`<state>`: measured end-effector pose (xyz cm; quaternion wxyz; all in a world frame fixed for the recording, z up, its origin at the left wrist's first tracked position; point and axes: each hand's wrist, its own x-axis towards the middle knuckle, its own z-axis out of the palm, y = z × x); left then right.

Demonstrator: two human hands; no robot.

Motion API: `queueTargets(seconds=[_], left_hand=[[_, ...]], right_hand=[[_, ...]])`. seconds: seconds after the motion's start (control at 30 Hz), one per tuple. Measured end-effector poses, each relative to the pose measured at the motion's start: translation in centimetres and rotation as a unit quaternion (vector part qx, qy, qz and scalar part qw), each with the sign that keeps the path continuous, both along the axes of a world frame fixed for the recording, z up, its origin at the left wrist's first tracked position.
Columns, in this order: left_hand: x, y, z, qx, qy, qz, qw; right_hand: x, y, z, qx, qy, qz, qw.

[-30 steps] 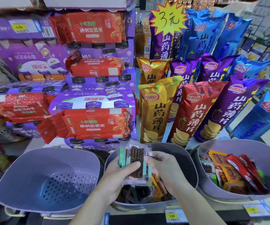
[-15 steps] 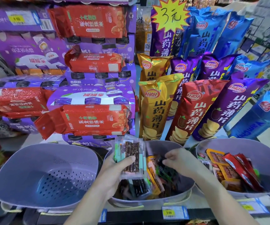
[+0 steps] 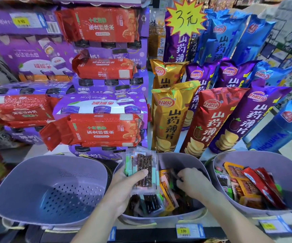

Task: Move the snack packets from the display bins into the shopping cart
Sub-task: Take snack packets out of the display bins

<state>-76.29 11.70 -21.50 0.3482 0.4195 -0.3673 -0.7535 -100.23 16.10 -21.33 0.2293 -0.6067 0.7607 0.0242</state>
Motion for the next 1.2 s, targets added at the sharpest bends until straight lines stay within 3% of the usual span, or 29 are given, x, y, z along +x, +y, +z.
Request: queueTargets(seconds=[0.07, 0.17, 0.2, 0.27, 0.3, 0.43, 0.77, 1.03, 1.2], left_hand=[[0.0, -0.1, -0.1, -0.001, -0.007, -0.001, 1.0], [0.0, -0.2, -0.4, 0.004, -0.013, 0.001, 1.0], [0.0, -0.2, -0.4, 0.006, -0.011, 0.002, 1.0], [0.1, -0.3, -0.6, 0.009, -0.007, 0.005, 1.0], [0.1, -0.3, -0.6, 0.013, -0.005, 0.004, 1.0], [0.1, -0.4, -0.6, 0.024, 0.022, -0.015, 0.999], [0.0, -0.2, -0.4, 0.02, 0.006, -0.009, 1.0], [0.0, -0.2, -0.3, 0.01, -0.011, -0.017, 1.0], [0.2, -0.2, -0.4, 0.022, 0.021, 0.002, 1.0]], right_hand=[[-0.6, 0.4, 1.4, -0.041, -0.026, -0.031, 0.998], [-1.7, 1.0, 4.1, -0.113, -0.214, -0.123, 0.962], [-1.8, 1.2, 5.0, -0.114, -0.315, -0.156, 0.929], [-1.4, 1.2, 6.0, -0.077, -0.524, -0.185, 0.828], [-0.9, 1.2, 6.0, -0.057, -0.578, -0.174, 0.795], [1.5, 0.7, 4.0, -0.057, -0.537, -0.151, 0.828], [1.2, 0.2, 3.6, -0.079, -0.607, -0.166, 0.773], [3.8, -0.7, 3.5, -0.108, -0.518, -0.118, 0.84], [0.4, -1.5, 3.7, -0.101, -0.468, -0.169, 0.861]])
